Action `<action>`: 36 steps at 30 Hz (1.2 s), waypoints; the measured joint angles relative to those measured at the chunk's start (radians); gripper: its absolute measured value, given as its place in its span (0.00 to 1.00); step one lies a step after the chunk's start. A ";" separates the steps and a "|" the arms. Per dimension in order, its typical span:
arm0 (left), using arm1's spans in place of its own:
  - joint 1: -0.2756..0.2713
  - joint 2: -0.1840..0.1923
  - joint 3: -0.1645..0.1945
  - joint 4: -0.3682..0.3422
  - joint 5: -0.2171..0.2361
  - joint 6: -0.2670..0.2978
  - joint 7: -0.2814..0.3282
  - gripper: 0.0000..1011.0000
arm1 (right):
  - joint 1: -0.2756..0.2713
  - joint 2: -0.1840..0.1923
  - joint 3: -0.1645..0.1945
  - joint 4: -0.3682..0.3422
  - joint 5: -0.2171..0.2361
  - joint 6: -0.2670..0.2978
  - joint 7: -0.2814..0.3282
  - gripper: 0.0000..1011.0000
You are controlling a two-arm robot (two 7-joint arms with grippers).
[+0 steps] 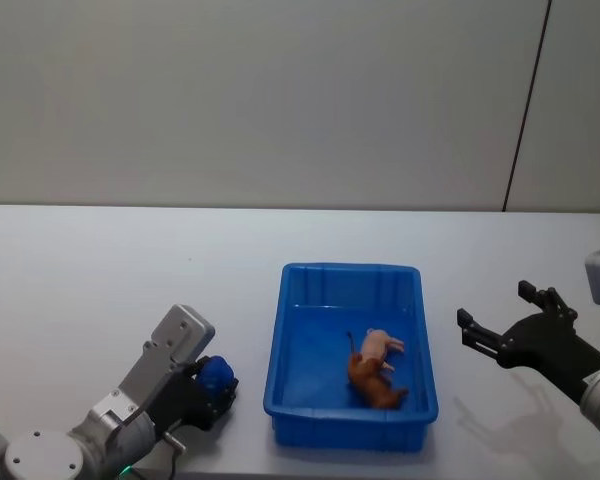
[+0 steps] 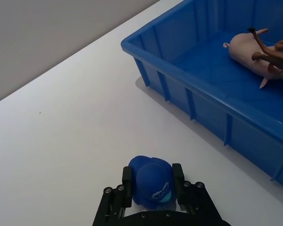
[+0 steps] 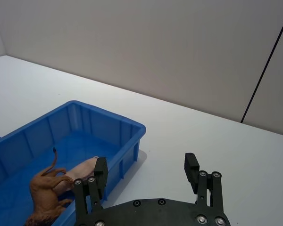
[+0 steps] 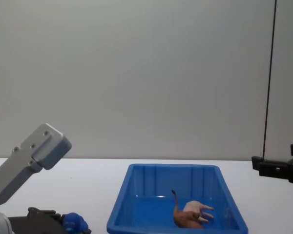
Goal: Pick up the two dolls from the table and place them into the box.
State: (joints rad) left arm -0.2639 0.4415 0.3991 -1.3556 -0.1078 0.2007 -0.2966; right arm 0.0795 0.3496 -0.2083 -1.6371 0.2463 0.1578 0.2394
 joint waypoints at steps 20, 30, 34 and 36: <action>-0.044 -0.010 -0.013 -0.127 0.075 -0.008 -0.010 0.38 | 0.000 0.000 0.000 0.000 0.000 0.000 0.000 0.99; -0.090 -0.054 -0.001 -0.113 0.080 -0.055 -0.047 0.32 | 0.000 0.000 0.000 0.000 0.000 0.000 0.000 0.99; -0.107 -0.069 0.003 -0.097 0.079 -0.069 -0.060 0.33 | 0.000 0.000 0.000 0.000 0.000 0.000 0.000 0.99; -0.115 -0.078 0.006 -0.088 0.077 -0.075 -0.067 0.37 | 0.000 0.000 0.000 0.000 0.000 0.000 0.000 0.99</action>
State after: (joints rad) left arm -0.3787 0.3639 0.4046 -1.4436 -0.0305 0.1258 -0.3639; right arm 0.0795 0.3496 -0.2083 -1.6371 0.2463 0.1578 0.2394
